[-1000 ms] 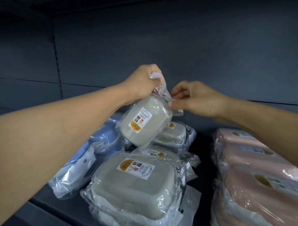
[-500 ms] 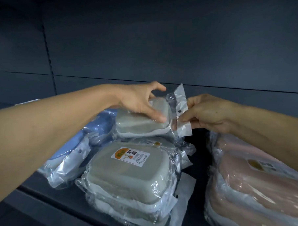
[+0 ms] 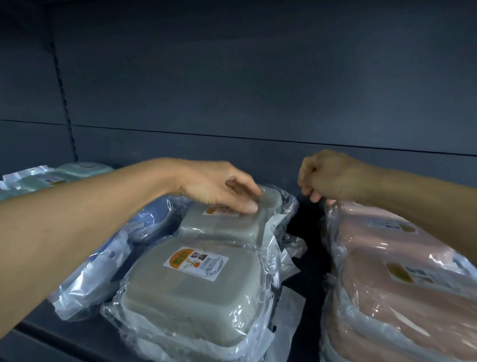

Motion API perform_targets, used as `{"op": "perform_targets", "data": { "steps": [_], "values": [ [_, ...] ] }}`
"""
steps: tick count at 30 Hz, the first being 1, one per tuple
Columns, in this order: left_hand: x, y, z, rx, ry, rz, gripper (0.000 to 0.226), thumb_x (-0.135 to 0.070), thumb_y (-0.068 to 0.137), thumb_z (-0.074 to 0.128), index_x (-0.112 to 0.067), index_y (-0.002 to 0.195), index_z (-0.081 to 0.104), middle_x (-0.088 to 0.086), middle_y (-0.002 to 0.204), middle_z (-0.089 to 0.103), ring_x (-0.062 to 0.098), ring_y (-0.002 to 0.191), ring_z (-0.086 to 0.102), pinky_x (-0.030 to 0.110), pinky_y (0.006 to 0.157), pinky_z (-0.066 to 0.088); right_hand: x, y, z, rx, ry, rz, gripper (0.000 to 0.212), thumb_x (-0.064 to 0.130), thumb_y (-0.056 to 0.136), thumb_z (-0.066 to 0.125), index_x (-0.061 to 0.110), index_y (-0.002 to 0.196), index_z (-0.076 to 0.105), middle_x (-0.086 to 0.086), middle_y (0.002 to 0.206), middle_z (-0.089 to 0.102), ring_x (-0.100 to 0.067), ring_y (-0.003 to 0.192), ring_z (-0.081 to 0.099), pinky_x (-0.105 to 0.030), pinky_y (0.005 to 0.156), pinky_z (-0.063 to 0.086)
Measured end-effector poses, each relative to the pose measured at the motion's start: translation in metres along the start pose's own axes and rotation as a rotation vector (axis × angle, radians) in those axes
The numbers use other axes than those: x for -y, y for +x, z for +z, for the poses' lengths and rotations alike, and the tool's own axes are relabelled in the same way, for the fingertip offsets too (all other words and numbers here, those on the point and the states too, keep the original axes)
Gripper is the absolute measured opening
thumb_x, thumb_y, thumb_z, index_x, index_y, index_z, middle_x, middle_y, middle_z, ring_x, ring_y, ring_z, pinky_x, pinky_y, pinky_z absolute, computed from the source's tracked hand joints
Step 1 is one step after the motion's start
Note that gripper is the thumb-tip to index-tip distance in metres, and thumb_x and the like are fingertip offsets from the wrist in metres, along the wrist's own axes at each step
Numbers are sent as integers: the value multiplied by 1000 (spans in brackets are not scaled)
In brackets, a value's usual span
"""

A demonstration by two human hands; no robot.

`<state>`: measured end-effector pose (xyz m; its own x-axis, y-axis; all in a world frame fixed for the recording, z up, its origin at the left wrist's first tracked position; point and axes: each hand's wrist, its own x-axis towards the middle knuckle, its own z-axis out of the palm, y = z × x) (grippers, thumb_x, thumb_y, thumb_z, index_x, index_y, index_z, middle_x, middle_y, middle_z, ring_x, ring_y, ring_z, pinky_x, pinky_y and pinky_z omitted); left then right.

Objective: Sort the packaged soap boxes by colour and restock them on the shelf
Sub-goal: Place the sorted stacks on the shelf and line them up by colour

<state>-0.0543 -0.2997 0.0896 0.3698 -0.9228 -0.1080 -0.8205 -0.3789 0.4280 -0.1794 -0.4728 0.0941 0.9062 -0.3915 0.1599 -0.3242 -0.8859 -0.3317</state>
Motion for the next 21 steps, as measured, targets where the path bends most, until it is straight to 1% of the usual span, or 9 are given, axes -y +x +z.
{"op": "perform_targets", "data": {
  "steps": [3,4,7,10,12,14,17,19,21],
  "values": [
    [10,12,-10,-211,-4,-51,33,-34,86,67,-26,117,61,-10,112,66,6,106,62,32,103,44,2,15,2,-12,-184,-93,22,8,91,48,-2,103,63,-17,107,66,-31,95,61,-35,83,49],
    [14,16,-13,-260,19,-75,29,-27,88,66,-25,116,60,-8,111,66,10,105,63,35,102,45,3,21,5,-9,-223,-126,23,11,90,51,0,108,61,-15,111,65,-29,101,60,-33,86,47],
    [24,25,-22,-326,107,-154,28,-16,91,62,-22,117,60,-4,109,64,16,105,62,35,100,45,8,40,14,61,-266,-217,41,27,86,64,13,122,51,-3,122,56,-19,108,53,-25,88,42],
    [35,30,-29,-353,116,-212,24,-16,91,61,-28,111,58,-8,106,63,16,101,62,36,97,48,16,62,27,152,-267,-242,57,38,82,69,16,129,46,-1,127,53,-19,114,51,-29,95,43],
    [41,32,-33,-345,130,-248,24,-18,90,62,-29,111,58,-9,105,63,16,100,61,36,95,49,25,75,37,206,-302,-254,56,39,81,69,15,127,48,-1,122,57,-21,108,54,-33,94,46],
    [44,33,-32,-329,168,-272,30,-18,91,61,-24,119,57,-5,111,63,16,102,59,30,94,46,31,84,47,253,-363,-255,52,37,83,66,13,125,47,-2,114,59,-22,99,56,-31,84,49],
    [47,35,-29,-320,203,-286,35,-16,92,59,-21,126,54,-3,118,63,17,106,57,23,90,41,34,90,56,241,-428,-243,49,35,84,65,12,122,46,-2,106,57,-21,87,52,-26,69,42],
    [50,36,-28,-308,231,-296,37,-16,92,59,-19,128,52,-2,121,62,18,109,56,24,91,41,36,92,50,218,-410,-216,49,34,76,72,12,115,53,-4,108,61,-22,88,57,-27,69,48],
    [51,40,-28,-306,281,-300,40,-17,90,62,-18,129,51,0,122,61,20,111,56,27,94,43,36,89,31,159,-318,-163,55,39,67,78,13,111,59,-4,106,63,-21,91,61,-31,76,54]
  ]
}}
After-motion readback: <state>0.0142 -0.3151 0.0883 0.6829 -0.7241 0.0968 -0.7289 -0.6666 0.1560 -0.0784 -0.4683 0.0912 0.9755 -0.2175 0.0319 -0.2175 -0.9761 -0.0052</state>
